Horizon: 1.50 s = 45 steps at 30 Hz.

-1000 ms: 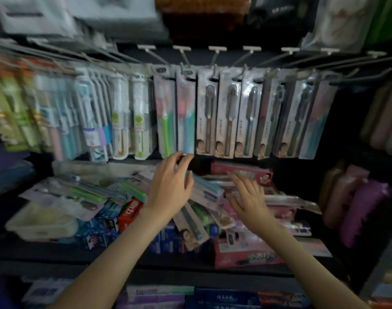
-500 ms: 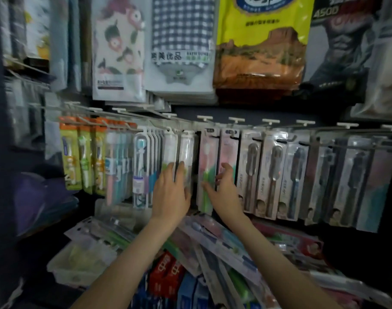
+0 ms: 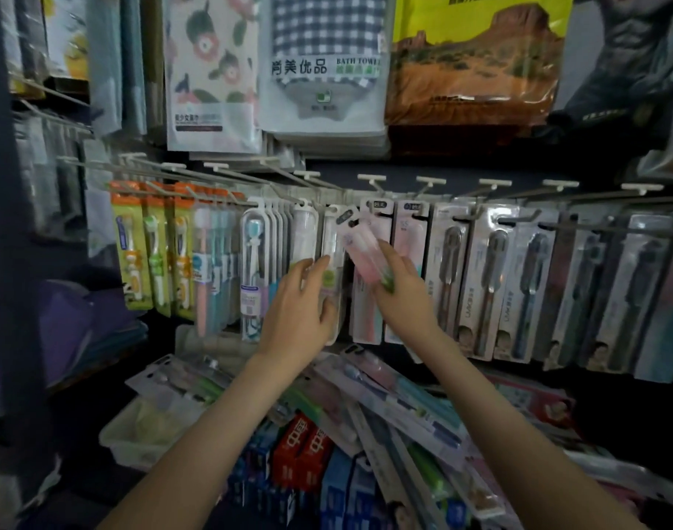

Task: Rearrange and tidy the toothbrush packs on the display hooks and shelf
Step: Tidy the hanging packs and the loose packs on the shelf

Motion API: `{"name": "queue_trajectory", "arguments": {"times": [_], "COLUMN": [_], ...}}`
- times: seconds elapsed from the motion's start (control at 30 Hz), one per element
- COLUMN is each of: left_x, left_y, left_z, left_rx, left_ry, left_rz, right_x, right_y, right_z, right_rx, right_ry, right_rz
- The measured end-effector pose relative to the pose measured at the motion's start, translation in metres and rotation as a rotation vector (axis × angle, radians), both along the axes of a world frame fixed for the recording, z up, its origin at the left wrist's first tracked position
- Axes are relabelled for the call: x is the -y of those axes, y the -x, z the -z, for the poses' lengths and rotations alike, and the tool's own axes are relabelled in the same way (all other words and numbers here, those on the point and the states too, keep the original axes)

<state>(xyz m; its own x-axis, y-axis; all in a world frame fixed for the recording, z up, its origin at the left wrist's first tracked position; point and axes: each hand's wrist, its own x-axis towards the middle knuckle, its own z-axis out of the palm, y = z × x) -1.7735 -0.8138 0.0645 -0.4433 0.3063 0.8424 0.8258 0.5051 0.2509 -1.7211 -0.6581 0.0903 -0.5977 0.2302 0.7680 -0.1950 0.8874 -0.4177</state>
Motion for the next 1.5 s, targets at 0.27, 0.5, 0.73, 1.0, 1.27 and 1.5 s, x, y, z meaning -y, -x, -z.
{"name": "queue_trajectory", "arguments": {"times": [0.27, 0.5, 0.73, 1.0, 1.27, 1.5], "left_x": [0.001, -0.010, -0.034, -0.054, -0.059, -0.038], "left_y": [-0.024, -0.041, -0.048, -0.047, -0.027, 0.022], "left_z": [0.029, 0.070, 0.104, 0.107, 0.066, 0.024], "left_rx": [-0.064, 0.013, 0.155, 0.176, -0.043, -0.158], "left_ry": [0.028, 0.211, 0.414, 0.429, 0.076, 0.142], "left_rz": [0.038, 0.167, 0.233, 0.236, -0.044, -0.224], "right_x": [-0.034, -0.077, -0.098, -0.106, -0.038, 0.012], "right_y": [-0.048, -0.083, -0.089, -0.087, -0.043, 0.041], "right_z": [0.019, 0.066, 0.107, 0.118, 0.076, 0.023], "right_rx": [0.400, 0.678, 0.825, 0.642, 0.048, -0.047], "right_ry": [-0.209, -0.129, -0.103, -0.240, -0.205, 0.047], "right_rz": [-0.039, 0.050, 0.087, 0.090, 0.085, 0.229]}}
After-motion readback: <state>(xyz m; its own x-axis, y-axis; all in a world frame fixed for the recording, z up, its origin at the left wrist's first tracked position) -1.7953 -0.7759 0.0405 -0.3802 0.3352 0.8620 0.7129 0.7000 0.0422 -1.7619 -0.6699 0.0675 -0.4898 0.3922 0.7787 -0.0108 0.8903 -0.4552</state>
